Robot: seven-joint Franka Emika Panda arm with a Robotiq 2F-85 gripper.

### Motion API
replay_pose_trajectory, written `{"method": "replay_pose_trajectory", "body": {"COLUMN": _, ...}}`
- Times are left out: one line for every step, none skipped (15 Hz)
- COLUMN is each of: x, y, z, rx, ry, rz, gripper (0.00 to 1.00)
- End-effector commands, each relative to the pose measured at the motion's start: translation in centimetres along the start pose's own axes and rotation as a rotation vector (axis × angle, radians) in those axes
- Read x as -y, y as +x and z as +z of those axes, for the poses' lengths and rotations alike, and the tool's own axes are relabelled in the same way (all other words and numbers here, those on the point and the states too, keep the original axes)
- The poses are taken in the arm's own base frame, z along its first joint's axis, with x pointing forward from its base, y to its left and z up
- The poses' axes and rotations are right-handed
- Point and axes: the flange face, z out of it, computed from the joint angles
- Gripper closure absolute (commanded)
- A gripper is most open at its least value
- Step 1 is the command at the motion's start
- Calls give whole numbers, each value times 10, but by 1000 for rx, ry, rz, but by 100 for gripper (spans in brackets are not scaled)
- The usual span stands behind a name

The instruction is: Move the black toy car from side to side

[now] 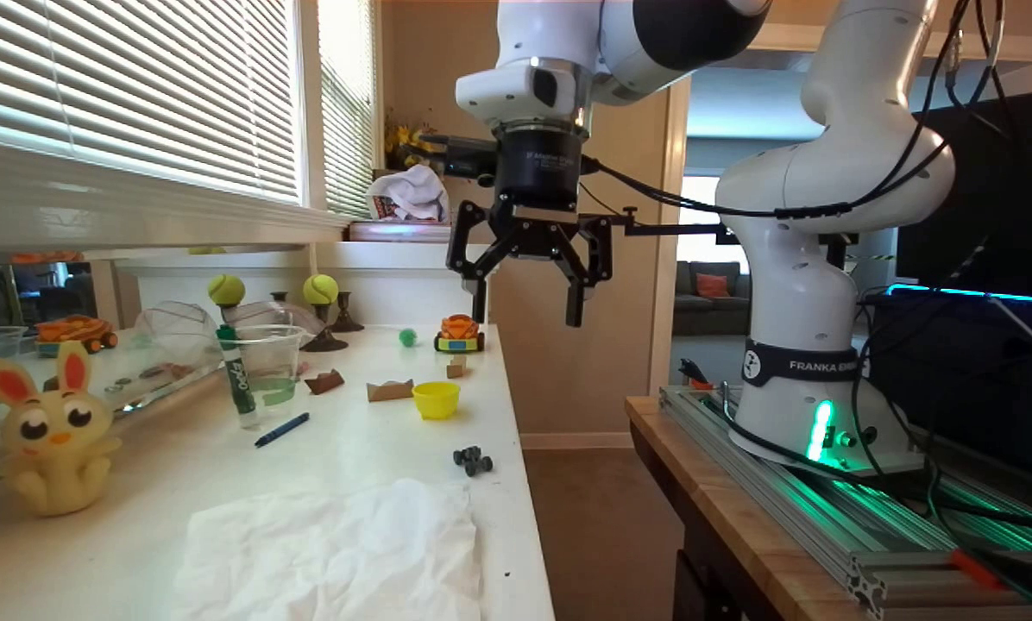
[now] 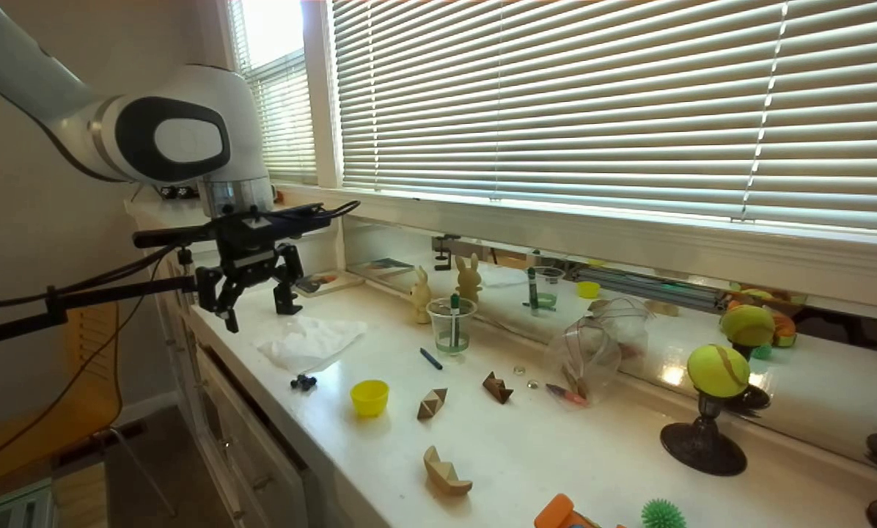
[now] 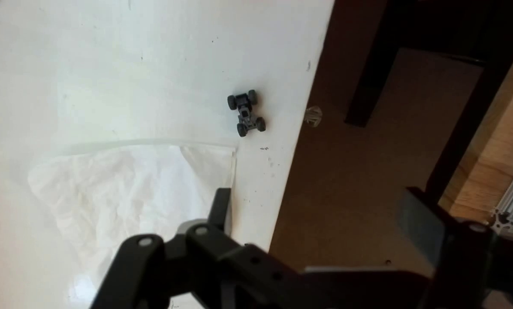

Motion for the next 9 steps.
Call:
{"method": "replay_pose_trajectory", "body": {"x": 0, "y": 0, "z": -1, "rx": 0, "ry": 1, "rz": 0, "gripper": 0}}
{"method": "replay_pose_trajectory", "body": {"x": 0, "y": 0, "z": -1, "rx": 0, "ry": 1, "rz": 0, "gripper": 0}}
{"method": "replay_pose_trajectory", "body": {"x": 0, "y": 0, "z": -1, "rx": 0, "ry": 1, "rz": 0, "gripper": 0}}
{"method": "replay_pose_trajectory", "body": {"x": -3, "y": -1, "z": -3, "rx": 22, "ry": -13, "rz": -12, "gripper": 0}}
{"method": "replay_pose_trajectory", "body": {"x": -6, "y": -3, "z": -5, "rx": 25, "ry": -19, "rz": -19, "gripper": 0}}
{"method": "replay_pose_trajectory", "body": {"x": -8, "y": -4, "z": -5, "rx": 34, "ry": -23, "rz": -22, "gripper": 0}}
{"method": "replay_pose_trajectory", "body": {"x": -12, "y": -5, "z": -3, "rx": 49, "ry": -25, "rz": -27, "gripper": 0}}
{"method": "replay_pose_trajectory", "body": {"x": -15, "y": -7, "z": 0, "rx": 56, "ry": -24, "rz": -23, "gripper": 0}}
{"method": "replay_pose_trajectory", "body": {"x": -19, "y": -8, "z": 4, "rx": 46, "ry": -33, "rz": -15, "gripper": 0}}
